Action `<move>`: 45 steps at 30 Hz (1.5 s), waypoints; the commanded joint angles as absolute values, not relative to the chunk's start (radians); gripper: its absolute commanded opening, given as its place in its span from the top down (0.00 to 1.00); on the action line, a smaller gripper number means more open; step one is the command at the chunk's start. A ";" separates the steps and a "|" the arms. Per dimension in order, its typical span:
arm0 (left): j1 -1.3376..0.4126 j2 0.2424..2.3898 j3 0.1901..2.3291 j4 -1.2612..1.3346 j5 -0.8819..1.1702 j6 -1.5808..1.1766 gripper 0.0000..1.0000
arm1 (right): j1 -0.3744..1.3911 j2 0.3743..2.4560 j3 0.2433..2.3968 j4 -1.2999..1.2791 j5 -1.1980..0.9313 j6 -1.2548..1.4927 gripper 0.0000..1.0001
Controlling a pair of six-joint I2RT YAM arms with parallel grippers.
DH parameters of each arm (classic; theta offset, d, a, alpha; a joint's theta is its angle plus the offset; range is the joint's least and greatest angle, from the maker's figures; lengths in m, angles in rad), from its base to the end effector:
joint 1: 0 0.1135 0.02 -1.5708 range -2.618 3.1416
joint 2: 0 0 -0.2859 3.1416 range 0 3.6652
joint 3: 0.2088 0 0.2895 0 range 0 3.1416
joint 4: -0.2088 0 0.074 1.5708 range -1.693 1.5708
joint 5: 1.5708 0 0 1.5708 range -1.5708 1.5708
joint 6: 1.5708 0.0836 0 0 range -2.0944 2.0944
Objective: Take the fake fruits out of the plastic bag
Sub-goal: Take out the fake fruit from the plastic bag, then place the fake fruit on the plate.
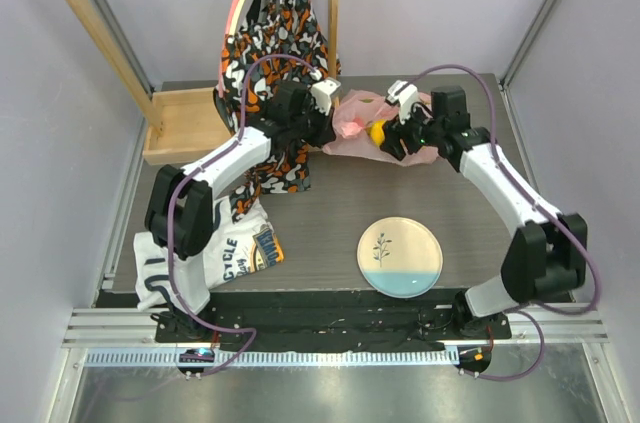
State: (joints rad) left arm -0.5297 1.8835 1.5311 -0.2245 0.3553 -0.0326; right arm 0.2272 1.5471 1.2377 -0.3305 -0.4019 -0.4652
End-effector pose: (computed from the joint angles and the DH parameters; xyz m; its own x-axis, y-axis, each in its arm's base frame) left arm 0.4359 -0.2889 0.2610 -0.4941 0.2539 -0.8315 0.7096 0.6704 -0.2170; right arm 0.4041 0.1270 0.2801 -0.2898 -0.4907 -0.8217 -0.7195 0.6779 -0.1511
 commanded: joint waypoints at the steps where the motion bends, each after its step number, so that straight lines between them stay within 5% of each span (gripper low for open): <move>1: -0.532 1.901 1.589 -0.195 0.348 -0.026 1.00 | 0.229 1.404 1.164 -0.402 -0.537 -0.506 0.70; 9: -0.532 1.882 1.595 -0.192 0.367 -0.072 0.99 | 0.276 1.284 1.256 -0.402 -0.591 -0.434 0.69; 13: -0.532 1.867 1.578 -0.166 0.365 -0.101 0.98 | 0.362 1.305 1.365 -0.854 -0.650 -0.732 0.68; 19: -0.531 1.875 1.595 -0.160 0.353 -0.110 0.97 | 0.432 1.362 1.306 -1.196 -0.537 -1.073 0.69; 35: -0.531 1.845 1.574 -0.153 0.373 -0.141 0.95 | 0.543 1.491 1.025 -0.821 -0.337 -0.973 0.68; 40: -0.531 1.838 1.571 -0.156 0.374 -0.134 0.95 | 0.546 1.523 1.020 -0.776 -0.333 -0.973 0.56; 43: -0.532 1.836 1.571 -0.156 0.376 -0.133 0.95 | 0.548 1.525 1.022 -0.767 -0.336 -0.951 0.37; 45: -0.531 1.835 1.565 -0.153 0.379 -0.138 0.95 | 0.546 1.531 1.031 -0.816 -0.360 -0.954 0.13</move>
State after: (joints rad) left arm -0.5297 1.9015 1.5562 -0.1989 0.3611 -0.1318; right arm 0.5411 1.5307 1.0157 -0.8089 -0.3382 -0.9707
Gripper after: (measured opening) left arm 0.052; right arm 0.708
